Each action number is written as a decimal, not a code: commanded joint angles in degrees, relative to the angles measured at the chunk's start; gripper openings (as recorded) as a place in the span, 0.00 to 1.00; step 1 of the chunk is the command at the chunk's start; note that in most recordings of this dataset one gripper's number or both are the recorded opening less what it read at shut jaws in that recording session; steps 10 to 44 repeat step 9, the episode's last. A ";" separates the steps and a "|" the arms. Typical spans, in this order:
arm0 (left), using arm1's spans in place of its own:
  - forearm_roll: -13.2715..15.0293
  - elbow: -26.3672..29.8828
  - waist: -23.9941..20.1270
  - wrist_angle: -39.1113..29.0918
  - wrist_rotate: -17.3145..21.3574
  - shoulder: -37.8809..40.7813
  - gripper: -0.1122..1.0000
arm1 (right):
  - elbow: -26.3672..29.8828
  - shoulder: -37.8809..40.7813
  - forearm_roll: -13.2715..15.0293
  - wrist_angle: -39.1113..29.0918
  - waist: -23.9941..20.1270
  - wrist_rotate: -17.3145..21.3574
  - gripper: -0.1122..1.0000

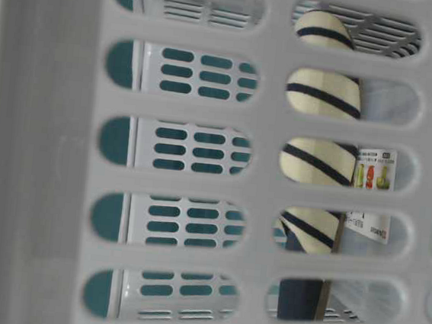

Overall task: Pick up the orange cloth from the shopping basket with the left arm.
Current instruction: 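Lift the orange cloth upward out of the basket with the left gripper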

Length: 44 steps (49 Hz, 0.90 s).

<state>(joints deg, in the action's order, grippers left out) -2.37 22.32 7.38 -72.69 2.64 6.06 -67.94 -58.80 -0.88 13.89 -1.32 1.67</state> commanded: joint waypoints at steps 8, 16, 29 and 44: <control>-0.26 1.49 -0.44 0.18 0.09 -1.05 0.25 | 0.44 -0.79 -0.26 -1.85 0.00 0.18 0.10; -0.18 1.41 -0.53 0.18 0.09 -1.05 0.25 | 0.44 -0.88 -0.26 -2.02 0.00 0.18 0.10; -0.18 1.41 -0.53 0.18 0.09 -1.05 0.25 | 0.44 -0.88 -0.26 -2.02 0.00 0.18 0.10; -0.18 1.41 -0.53 0.18 0.09 -1.05 0.25 | 0.44 -0.88 -0.26 -2.02 0.00 0.18 0.10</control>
